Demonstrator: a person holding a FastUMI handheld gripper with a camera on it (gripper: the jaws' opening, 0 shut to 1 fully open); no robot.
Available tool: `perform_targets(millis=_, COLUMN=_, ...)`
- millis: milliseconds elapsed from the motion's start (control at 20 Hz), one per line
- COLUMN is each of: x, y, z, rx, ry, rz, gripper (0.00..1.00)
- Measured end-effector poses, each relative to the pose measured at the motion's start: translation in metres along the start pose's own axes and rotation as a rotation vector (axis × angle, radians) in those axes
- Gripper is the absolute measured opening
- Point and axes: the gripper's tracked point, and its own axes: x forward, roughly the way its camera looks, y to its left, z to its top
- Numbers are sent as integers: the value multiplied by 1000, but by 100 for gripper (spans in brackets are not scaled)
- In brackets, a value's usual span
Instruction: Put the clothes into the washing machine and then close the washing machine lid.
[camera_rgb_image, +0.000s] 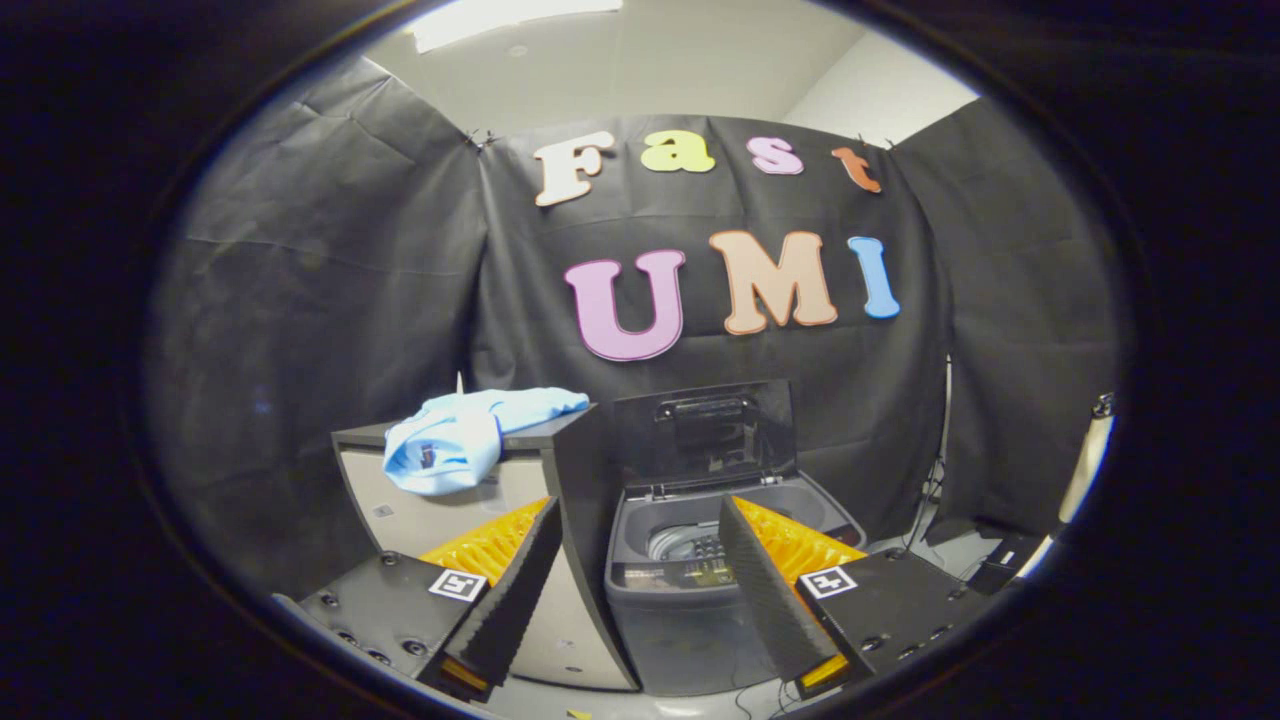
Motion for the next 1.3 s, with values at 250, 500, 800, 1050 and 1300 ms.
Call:
perform_targets(millis=250, x=37, y=65, z=36, rx=67, ry=0, rz=100, gripper=98)
perform_targets(millis=500, x=91, y=127, z=87, rx=56, ry=3, rz=180, gripper=98)
perform_targets(millis=800, x=181, y=206, z=83, rx=-8, ry=129, rz=262, gripper=98)
perform_targets(millis=1050, x=248, y=228, z=44, rx=-146, ry=323, rz=195, gripper=98)
perform_targets(millis=1300, x=287, y=249, z=5, rx=-124, ry=484, rz=164, gripper=98)
